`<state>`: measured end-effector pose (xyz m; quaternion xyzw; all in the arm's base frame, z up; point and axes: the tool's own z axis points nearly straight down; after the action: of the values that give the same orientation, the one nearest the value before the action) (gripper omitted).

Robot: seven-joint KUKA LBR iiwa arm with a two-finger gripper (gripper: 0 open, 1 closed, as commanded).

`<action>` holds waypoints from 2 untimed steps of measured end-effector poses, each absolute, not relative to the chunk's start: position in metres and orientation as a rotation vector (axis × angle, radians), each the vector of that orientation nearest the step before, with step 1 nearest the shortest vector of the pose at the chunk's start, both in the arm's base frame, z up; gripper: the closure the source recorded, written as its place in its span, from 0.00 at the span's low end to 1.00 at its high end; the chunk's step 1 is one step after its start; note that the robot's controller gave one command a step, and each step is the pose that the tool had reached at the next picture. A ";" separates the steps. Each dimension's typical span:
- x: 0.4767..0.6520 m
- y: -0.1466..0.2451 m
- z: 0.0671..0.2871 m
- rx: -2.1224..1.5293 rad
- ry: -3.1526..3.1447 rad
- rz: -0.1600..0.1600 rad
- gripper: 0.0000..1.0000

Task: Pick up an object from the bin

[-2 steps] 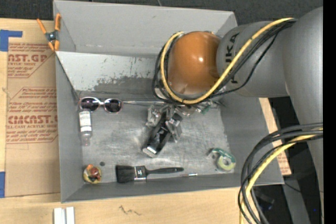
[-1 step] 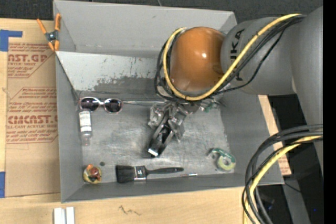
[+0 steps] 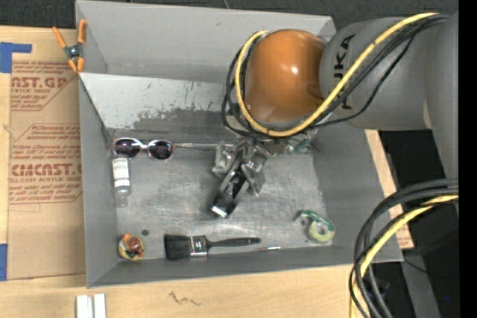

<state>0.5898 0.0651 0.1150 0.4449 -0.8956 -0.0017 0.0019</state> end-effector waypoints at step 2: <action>0.589 0.066 0.144 1.397 -2.812 -0.004 1.00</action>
Offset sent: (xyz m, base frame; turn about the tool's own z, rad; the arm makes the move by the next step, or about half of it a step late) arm 0.0000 -0.0001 0.0128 0.0000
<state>0.5893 0.0656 0.1436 0.4449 -0.8956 -0.0014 0.0011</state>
